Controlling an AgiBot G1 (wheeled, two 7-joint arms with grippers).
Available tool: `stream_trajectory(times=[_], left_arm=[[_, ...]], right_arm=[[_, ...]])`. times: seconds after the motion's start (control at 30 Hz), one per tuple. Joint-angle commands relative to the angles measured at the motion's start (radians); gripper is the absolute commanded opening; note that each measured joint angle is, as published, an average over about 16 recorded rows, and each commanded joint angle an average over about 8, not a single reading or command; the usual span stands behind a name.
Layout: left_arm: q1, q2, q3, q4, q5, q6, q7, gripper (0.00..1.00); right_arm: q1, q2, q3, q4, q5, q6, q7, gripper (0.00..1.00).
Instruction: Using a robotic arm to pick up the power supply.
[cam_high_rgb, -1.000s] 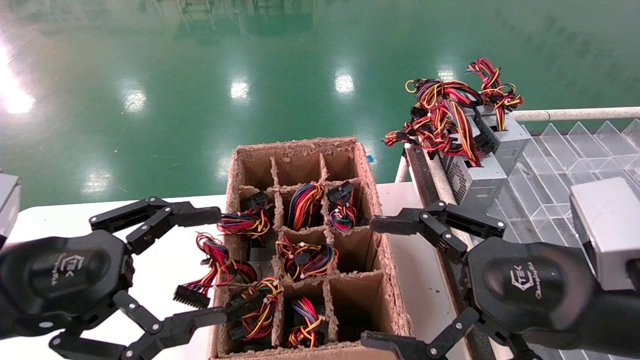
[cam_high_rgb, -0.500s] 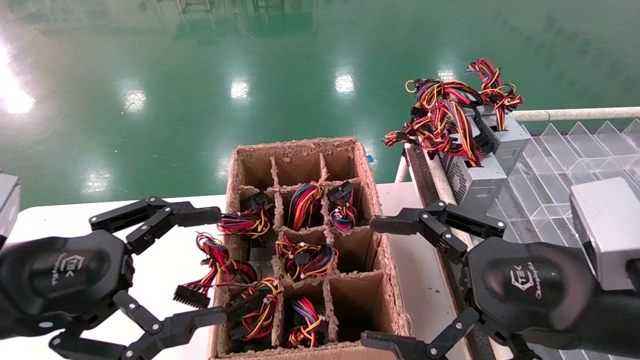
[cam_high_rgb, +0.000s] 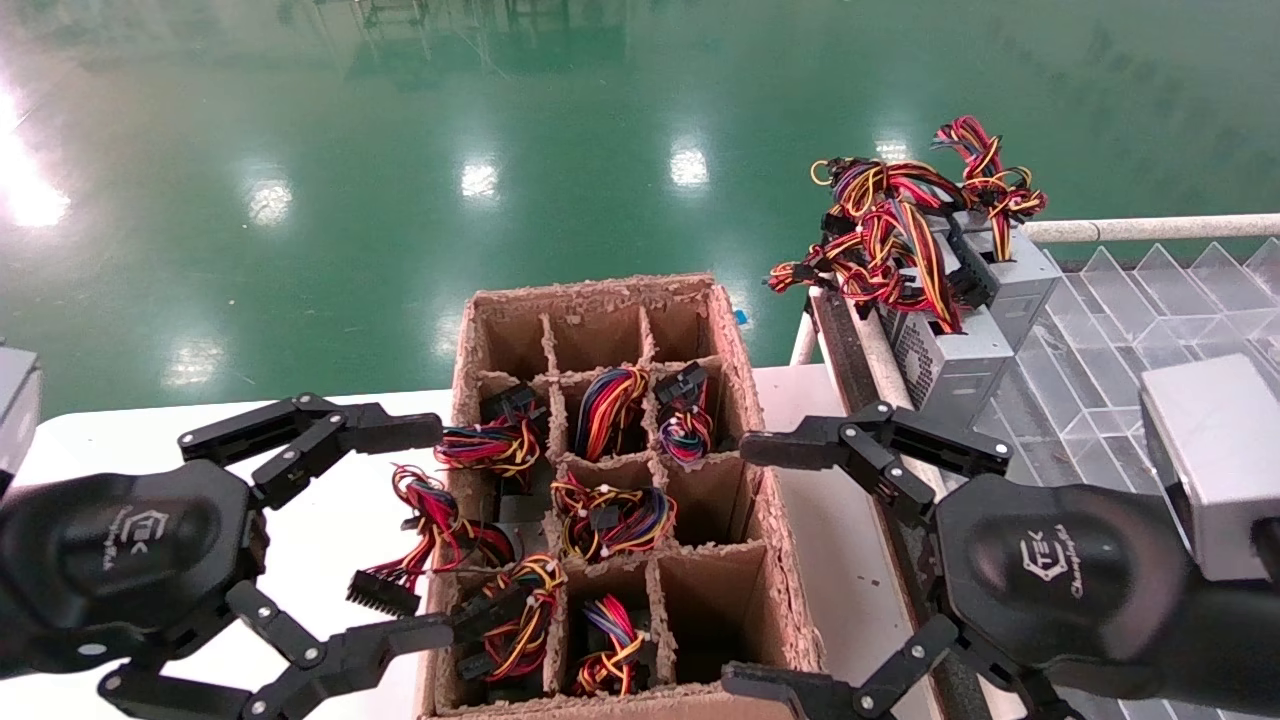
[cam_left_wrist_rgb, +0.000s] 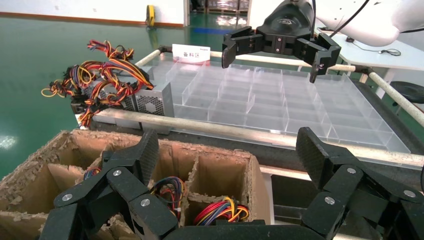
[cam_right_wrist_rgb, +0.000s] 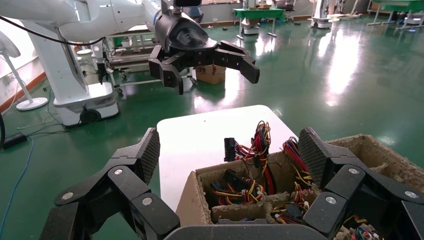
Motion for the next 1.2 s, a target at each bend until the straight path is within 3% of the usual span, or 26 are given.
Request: stream_trajectory(times=[0.03,1.2], left_arm=[[0.0,0.0,0.0,0.0,0.0,0.0,0.0,1.0],[0.0,0.0,0.0,0.0,0.0,0.0,0.0,1.0]], right_arm=[[0.0,0.0,0.0,0.0,0.0,0.0,0.0,1.0],[0.0,0.0,0.0,0.0,0.0,0.0,0.0,1.0]])
